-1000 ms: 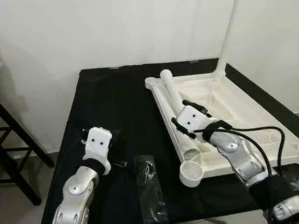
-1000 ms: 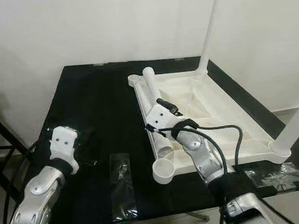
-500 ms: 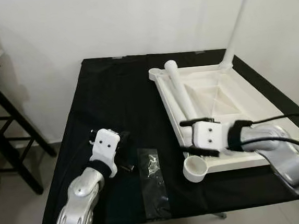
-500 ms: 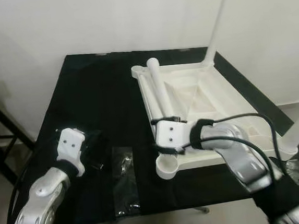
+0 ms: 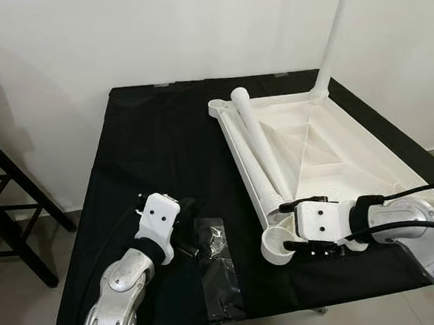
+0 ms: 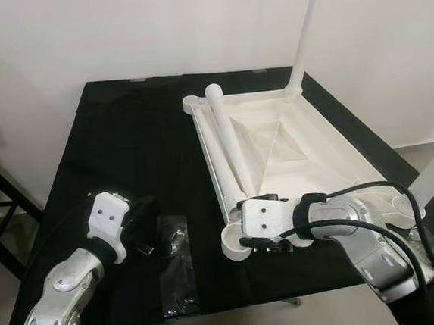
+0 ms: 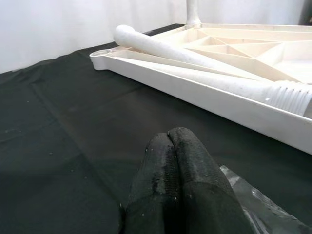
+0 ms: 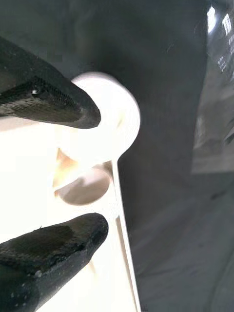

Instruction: Building children table

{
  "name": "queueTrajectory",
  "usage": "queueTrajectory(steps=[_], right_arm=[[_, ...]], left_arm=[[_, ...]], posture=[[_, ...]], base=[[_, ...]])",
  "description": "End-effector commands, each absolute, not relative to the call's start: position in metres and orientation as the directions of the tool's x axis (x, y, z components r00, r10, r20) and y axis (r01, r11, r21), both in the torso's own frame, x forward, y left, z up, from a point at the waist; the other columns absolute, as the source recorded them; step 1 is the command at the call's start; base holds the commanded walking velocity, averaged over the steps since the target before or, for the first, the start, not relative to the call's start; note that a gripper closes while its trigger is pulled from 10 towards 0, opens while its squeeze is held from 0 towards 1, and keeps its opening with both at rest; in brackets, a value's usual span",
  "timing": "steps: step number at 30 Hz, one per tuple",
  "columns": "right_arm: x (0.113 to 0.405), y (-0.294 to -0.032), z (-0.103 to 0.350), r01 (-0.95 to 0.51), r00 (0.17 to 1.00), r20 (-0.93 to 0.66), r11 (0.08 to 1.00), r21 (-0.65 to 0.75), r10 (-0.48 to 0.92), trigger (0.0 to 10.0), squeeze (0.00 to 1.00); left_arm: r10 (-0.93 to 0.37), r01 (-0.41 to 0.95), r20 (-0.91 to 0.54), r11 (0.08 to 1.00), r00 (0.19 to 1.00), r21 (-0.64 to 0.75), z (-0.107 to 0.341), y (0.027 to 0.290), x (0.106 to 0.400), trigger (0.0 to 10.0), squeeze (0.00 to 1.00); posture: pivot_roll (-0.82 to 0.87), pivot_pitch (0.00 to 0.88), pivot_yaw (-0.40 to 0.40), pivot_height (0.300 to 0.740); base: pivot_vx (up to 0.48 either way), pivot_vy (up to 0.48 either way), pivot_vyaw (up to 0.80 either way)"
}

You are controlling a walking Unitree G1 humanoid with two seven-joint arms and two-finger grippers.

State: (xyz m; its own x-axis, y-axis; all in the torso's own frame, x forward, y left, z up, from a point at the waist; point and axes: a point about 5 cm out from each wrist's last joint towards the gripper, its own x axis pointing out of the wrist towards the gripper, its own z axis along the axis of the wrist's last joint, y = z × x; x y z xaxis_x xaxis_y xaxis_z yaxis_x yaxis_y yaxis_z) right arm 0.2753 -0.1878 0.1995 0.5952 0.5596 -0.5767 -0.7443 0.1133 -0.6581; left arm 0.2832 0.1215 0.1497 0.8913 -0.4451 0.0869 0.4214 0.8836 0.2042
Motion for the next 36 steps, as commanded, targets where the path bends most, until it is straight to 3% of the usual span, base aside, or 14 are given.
queueTrajectory(steps=[1,10,36], right_arm=[[0.278,-0.184,0.196,-0.727,0.621,-0.568,0.126,-0.674,0.54,10.0,0.0],[0.269,-0.176,0.191,-0.759,0.583,-0.594,0.109,-0.642,0.555,10.0,0.0],[0.293,-0.188,0.209,-0.665,0.699,-0.565,0.108,-0.739,0.438,10.0,0.0]], left_arm=[[-0.457,0.432,0.069,0.873,0.887,0.225,0.148,0.12,0.28,10.0,0.0],[-0.469,0.446,0.064,0.867,0.881,0.222,0.147,0.117,0.28,10.0,0.0],[-0.505,0.483,0.045,0.844,0.862,0.232,0.145,0.11,0.276,10.0,0.0]], posture=[[0.0,0.094,-0.07,0.74],[-0.01,0.087,-0.07,0.74],[0.01,0.098,-0.074,0.74]], base=[[0.0,0.0,0.0],[0.0,0.0,0.0],[0.0,0.0,0.0]])
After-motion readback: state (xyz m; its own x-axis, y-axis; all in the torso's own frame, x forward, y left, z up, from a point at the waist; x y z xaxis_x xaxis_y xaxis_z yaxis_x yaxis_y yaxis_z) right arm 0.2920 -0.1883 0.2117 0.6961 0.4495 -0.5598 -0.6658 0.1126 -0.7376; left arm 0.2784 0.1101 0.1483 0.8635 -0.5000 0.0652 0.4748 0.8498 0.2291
